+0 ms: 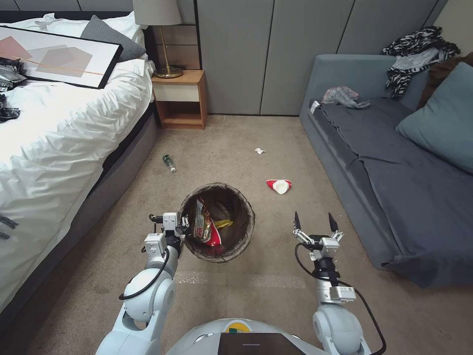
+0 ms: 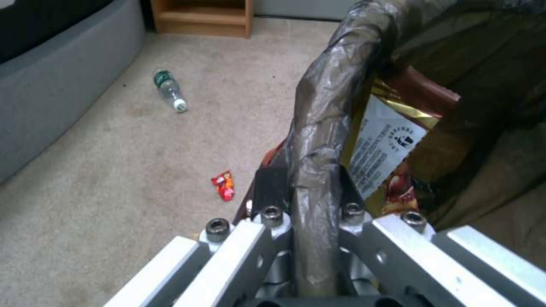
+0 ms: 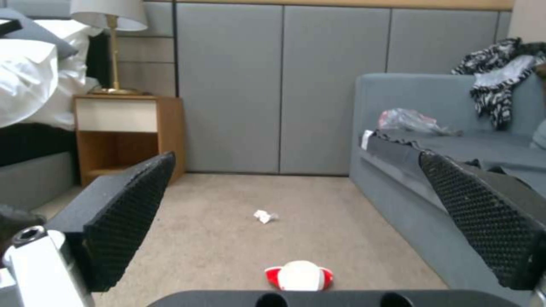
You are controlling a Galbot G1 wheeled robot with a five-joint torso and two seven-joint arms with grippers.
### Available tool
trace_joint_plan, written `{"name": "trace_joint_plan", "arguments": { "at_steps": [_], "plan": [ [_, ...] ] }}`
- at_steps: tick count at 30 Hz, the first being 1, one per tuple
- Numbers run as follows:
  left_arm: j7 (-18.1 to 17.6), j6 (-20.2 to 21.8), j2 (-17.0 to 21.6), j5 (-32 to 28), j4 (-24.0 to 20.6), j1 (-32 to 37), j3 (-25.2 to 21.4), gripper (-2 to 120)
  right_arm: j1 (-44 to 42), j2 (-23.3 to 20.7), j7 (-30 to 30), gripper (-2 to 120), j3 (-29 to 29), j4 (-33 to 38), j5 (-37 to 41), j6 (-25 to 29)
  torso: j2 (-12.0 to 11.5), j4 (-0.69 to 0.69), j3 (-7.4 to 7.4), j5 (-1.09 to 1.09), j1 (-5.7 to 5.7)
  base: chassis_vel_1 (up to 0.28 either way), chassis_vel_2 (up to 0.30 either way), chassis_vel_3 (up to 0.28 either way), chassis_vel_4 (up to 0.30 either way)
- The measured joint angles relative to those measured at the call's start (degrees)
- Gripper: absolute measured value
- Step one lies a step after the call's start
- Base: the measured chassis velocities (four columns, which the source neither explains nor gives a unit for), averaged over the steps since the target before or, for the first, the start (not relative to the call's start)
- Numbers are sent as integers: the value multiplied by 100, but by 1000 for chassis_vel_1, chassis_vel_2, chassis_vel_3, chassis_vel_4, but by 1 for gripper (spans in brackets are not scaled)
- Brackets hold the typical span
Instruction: Pick up the trash bin, then pick up the garbage from the floor and place it into the trash bin.
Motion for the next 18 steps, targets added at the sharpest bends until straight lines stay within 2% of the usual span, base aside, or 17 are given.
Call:
{"name": "trace_joint_plan", "arguments": {
  "at_steps": [18],
  "plan": [
    [7,-16,-46,50,-22,38,35,0,194,-95,-200,99,83,-174,-52,71,0,-1,1,0,0,0,0,0,0]
  ]
}}
